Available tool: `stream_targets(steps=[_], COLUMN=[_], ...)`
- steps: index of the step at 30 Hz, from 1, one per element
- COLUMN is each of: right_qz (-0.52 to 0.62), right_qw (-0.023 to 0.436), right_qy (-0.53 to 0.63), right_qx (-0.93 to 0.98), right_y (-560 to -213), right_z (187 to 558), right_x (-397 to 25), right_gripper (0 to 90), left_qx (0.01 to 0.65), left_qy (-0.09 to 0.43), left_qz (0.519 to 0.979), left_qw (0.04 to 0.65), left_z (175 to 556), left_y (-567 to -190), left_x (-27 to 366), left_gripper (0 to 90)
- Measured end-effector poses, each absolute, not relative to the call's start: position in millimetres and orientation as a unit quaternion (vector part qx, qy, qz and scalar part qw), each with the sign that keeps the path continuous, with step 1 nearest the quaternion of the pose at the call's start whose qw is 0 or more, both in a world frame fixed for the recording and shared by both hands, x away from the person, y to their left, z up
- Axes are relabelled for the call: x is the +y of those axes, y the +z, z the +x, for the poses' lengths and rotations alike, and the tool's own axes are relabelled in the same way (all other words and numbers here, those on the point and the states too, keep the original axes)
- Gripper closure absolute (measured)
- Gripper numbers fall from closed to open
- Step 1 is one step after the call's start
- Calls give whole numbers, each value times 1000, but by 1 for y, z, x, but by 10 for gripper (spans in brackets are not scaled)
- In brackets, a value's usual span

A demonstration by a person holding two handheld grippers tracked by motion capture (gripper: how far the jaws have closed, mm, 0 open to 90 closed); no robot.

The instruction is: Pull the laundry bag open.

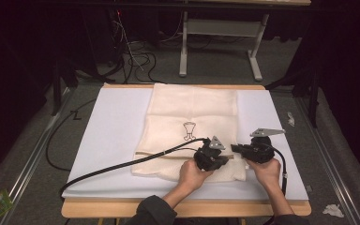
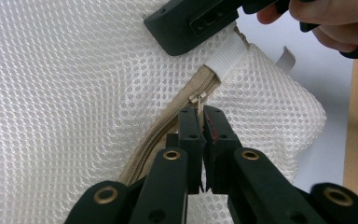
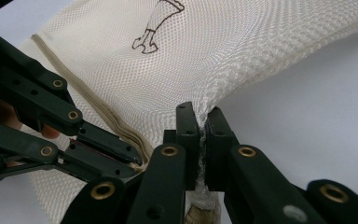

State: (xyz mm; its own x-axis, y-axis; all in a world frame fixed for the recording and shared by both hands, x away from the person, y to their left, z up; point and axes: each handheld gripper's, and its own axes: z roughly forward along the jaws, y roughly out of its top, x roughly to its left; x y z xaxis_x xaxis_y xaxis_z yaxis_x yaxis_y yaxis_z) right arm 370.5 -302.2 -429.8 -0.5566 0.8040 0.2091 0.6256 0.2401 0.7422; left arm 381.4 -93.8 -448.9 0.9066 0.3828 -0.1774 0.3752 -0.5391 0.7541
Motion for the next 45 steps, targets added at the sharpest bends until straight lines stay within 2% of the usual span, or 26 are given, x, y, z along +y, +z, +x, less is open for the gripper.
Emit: stream_targets(steps=[27,45], right_qz=[462,459], right_qw=[111,116], right_qy=[410,408], right_qx=[779,780], right_y=[-431,-429], right_z=[371,373], right_x=[-306,-303], right_gripper=[882,882], left_qx=[209,222], left_qy=[26,42], left_qz=[881,872], left_qw=[423,435], left_z=[380,379], left_y=[-444,-437], left_x=[-87,-68], left_gripper=[872,872])
